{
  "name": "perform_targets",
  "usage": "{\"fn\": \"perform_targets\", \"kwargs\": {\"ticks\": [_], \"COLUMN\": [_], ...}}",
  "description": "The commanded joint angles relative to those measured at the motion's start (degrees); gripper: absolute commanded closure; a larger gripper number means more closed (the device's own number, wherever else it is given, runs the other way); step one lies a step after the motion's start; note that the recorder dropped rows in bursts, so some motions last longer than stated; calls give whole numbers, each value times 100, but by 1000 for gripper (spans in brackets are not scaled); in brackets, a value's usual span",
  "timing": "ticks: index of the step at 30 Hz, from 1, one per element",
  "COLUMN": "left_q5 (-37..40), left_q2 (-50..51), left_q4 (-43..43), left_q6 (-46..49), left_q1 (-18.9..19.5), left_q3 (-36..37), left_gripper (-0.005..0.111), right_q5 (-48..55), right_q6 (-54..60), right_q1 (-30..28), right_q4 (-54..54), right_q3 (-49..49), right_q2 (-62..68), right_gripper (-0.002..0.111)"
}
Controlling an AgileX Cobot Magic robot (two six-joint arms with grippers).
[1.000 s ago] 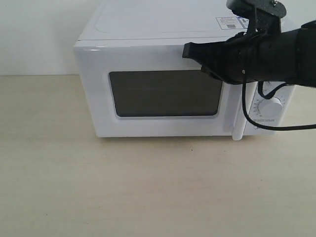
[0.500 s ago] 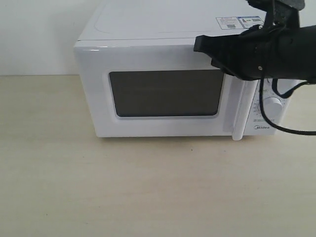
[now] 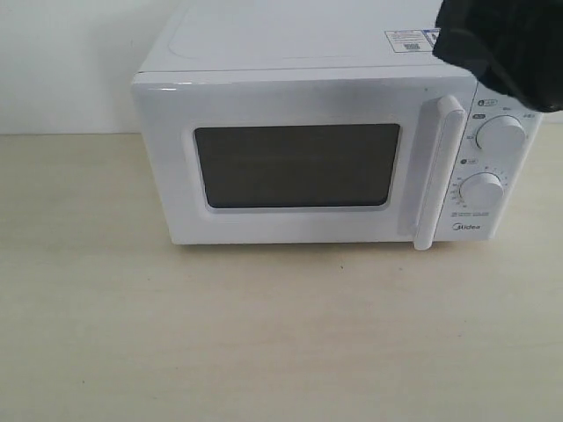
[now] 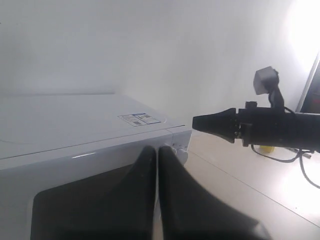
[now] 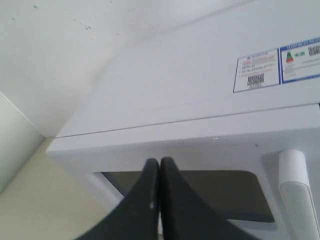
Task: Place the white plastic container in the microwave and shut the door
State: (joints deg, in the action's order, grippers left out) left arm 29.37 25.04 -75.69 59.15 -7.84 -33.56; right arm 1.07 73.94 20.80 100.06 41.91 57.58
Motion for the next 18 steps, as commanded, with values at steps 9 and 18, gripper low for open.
{"fn": "perform_targets", "kwargs": {"ticks": [9,18], "left_q5": [45,45], "left_q2": [28,28], "left_q4": [8,66], "left_q6": [33,33], "left_q1": [1,1], "left_q3": [32,32], "left_gripper": [103,103], "right_q5": [23,108], "right_q6": [48,48], "right_q1": [-23,-23], "right_q4": [-12,-12], "right_q3": [-14,-14], "right_q2": [-370,-370], "right_gripper": [108,108]}}
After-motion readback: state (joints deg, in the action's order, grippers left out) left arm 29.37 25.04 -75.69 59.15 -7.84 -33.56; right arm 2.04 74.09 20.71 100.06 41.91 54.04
